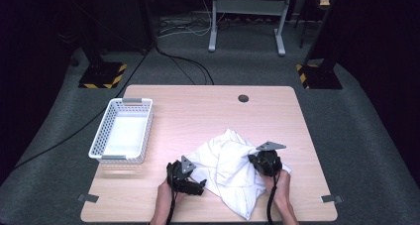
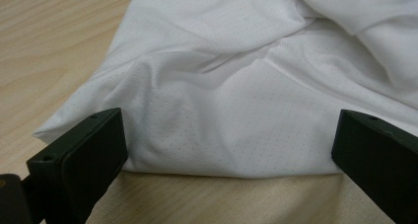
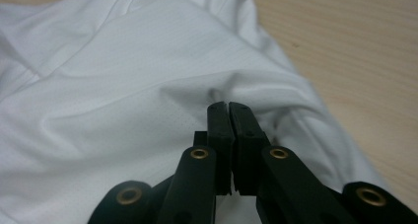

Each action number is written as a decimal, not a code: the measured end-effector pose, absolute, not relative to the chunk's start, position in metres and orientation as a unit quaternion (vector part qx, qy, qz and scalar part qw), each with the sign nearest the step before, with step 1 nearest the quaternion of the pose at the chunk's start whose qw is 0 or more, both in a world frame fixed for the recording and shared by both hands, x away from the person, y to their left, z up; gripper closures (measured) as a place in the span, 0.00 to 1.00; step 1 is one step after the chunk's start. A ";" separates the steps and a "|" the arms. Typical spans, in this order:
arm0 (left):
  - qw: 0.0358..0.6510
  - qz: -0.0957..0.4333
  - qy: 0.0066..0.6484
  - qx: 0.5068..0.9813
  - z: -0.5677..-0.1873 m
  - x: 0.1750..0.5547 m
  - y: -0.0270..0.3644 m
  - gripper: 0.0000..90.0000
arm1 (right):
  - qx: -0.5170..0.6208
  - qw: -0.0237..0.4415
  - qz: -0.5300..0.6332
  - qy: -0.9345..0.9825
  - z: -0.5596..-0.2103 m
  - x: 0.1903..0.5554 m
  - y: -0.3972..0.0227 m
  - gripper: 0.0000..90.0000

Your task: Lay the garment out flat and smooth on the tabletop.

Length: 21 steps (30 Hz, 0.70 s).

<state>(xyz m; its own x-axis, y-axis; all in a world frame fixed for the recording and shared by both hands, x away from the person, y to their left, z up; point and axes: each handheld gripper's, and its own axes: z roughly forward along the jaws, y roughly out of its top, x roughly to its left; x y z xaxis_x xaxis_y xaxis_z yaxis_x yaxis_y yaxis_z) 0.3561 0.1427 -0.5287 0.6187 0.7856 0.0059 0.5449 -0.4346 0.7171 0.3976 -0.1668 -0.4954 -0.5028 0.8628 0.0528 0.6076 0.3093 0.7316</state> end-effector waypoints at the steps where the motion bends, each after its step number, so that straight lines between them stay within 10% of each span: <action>1: 0.349 0.172 0.401 0.829 -0.529 0.356 0.143 0.00 | 0.470 0.182 0.363 0.784 -0.491 0.399 -0.171 0.99; 11: 0.349 0.172 0.402 0.829 -0.529 0.356 0.143 0.00 | 0.537 0.198 0.329 0.751 -0.474 0.435 -0.219 0.85; 16: 0.349 0.172 0.403 0.829 -0.529 0.356 0.143 0.00 | 0.520 0.215 0.320 0.763 -0.467 0.412 -0.206 0.29; 21: 0.349 0.172 0.403 0.829 -0.529 0.356 0.143 0.00 | 0.439 0.188 0.338 0.811 -0.475 0.379 -0.159 0.38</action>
<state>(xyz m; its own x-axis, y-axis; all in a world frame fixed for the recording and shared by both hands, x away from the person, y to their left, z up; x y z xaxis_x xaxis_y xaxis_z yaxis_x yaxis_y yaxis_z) 0.3563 0.1428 -0.5287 0.6169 0.7870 0.0036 0.5477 -0.4326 0.7162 0.3793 -0.1587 -0.4749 -0.5442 0.8389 -0.0076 0.5849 0.3859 0.7135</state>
